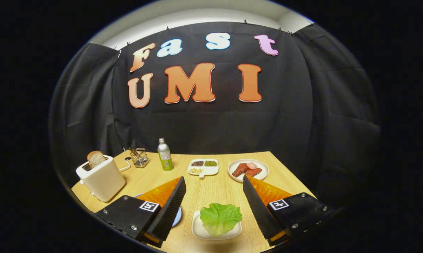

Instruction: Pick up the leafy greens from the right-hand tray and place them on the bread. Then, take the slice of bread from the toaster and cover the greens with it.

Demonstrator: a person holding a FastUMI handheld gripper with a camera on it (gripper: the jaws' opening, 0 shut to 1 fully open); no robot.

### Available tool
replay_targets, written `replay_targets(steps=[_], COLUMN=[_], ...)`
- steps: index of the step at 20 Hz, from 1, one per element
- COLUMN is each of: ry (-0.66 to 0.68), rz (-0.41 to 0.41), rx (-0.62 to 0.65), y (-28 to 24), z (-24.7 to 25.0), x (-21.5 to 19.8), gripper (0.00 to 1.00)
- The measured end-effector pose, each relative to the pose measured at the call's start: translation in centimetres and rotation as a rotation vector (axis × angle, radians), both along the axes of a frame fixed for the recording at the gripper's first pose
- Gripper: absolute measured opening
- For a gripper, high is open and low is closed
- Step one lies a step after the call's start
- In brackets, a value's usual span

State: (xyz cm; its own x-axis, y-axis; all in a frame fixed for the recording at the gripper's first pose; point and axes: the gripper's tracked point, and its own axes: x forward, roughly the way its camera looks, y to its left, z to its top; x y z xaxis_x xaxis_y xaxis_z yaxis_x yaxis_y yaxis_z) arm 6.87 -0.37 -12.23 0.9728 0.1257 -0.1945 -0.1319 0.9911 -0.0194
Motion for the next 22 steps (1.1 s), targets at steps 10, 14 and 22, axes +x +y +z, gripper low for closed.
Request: replay_targets(steps=[10, 14, 22], ry=[0.130, 0.194, 0.303], rz=[0.034, 0.044, 0.070], rx=[-0.046, -0.087, -0.149], y=[-0.8, -1.4, -1.6], z=[-7.7, -11.1, -16.5], x=[3.6, 4.5, 5.2], gripper=[0.98, 0.98, 0.98])
